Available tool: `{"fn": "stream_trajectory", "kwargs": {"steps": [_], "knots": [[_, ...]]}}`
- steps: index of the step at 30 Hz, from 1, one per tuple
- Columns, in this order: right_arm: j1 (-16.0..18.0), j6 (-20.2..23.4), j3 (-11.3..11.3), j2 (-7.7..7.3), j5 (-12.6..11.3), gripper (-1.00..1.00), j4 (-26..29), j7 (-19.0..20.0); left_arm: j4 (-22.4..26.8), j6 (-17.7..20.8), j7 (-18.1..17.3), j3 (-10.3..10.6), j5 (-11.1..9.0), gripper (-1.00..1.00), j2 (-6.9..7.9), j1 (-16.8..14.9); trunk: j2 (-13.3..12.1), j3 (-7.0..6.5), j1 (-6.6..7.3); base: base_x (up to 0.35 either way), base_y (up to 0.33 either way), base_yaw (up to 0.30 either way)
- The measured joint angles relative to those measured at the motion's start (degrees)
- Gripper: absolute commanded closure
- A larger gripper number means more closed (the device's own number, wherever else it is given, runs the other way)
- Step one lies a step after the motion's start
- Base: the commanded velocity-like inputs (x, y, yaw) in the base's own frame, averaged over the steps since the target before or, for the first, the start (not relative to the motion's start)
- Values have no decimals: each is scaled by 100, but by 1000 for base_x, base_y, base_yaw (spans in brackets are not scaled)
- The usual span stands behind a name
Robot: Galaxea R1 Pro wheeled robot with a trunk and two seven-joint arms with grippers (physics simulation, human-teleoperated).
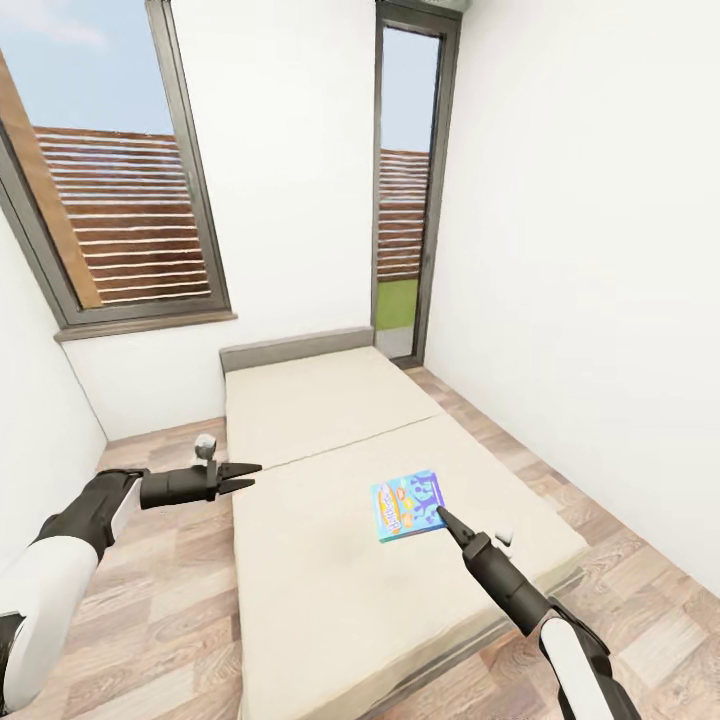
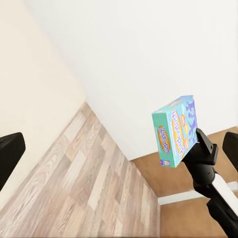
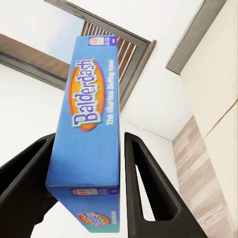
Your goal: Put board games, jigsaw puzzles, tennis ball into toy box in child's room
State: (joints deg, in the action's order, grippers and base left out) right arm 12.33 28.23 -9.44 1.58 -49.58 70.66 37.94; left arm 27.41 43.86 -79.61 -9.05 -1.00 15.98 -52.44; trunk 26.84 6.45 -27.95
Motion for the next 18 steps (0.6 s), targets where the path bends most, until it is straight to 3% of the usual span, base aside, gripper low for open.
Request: {"fn": "stream_trajectory", "kwargs": {"steps": [10, 18], "knots": [[0, 0, -8, -6, 2, 100, -1, 2, 0, 1, -2, -6, 0, -100, 5, 0, -403, -252, 220, 0, 0, -214], [0, -1, -22, -9, -5, 100, 0, 1, 0, 1, -3, 1, 0, -100, 1, 0, -405, -310, 221, 0, 0, -213]]}}
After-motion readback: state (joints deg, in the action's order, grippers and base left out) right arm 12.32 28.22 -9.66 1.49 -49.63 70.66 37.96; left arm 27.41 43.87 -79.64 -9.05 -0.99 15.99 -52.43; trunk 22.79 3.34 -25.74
